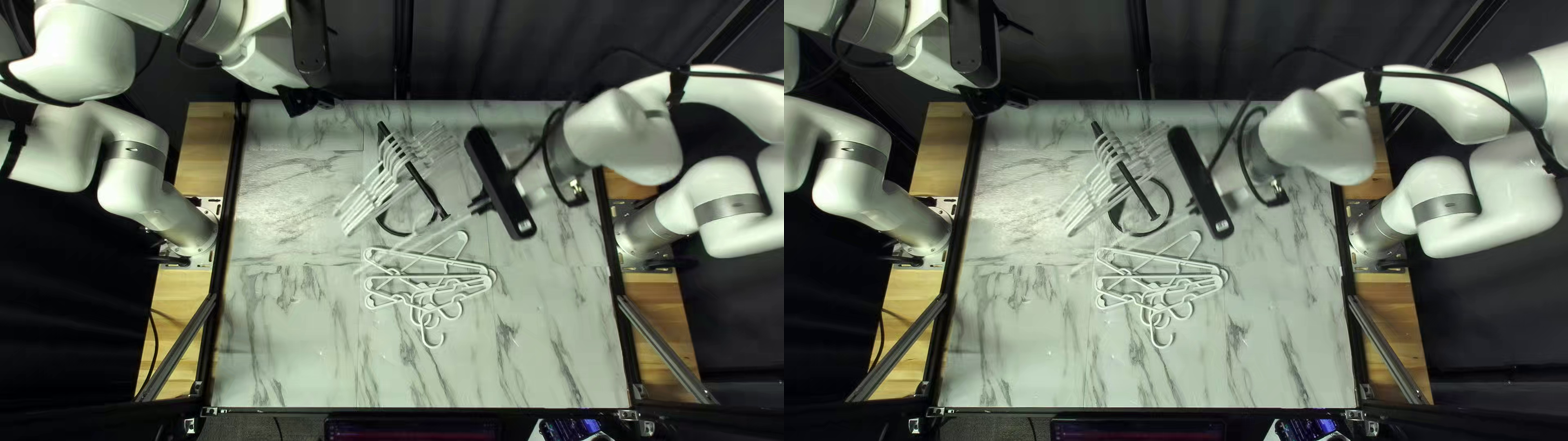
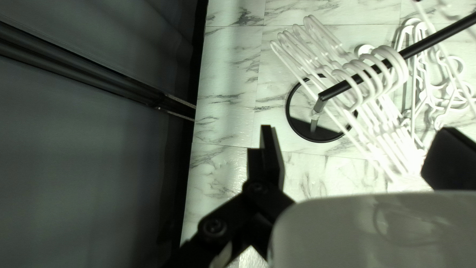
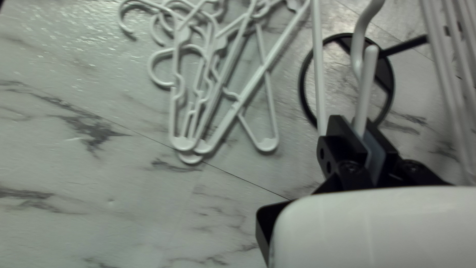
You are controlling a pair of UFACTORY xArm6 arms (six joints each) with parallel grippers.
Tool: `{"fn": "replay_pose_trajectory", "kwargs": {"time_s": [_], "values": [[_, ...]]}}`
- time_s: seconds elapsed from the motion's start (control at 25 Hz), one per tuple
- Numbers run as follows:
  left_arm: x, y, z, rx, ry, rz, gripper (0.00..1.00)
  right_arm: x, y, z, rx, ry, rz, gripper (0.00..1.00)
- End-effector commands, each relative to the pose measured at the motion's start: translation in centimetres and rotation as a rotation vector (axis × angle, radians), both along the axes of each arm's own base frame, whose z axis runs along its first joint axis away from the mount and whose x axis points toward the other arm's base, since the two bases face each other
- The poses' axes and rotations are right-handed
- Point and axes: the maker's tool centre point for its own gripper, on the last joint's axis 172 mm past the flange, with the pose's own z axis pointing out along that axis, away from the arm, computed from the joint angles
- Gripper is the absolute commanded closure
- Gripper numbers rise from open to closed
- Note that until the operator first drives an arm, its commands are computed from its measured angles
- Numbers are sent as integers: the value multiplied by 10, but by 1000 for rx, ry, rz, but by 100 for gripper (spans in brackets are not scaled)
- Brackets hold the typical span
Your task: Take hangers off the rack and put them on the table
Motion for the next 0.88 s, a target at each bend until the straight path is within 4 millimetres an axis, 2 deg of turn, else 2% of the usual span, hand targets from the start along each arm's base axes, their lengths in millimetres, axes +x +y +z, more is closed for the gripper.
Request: {"fn": "replay_pose_trajectory", "kwargs": {"time_s": [0.04,0.2,0.4,0.88], "values": [[0,0,0,0,0,0,0,-24,28,-17,-37,67,-12,100],[0,0,0,0,0,0,0,-46,25,-31,-52,150,-80,100],[0,0,0,0,0,0,0,-80,27,-28,-84,158,-228,100],[0,0,0,0,0,0,0,-82,26,-27,-90,150,-243,100]]}}
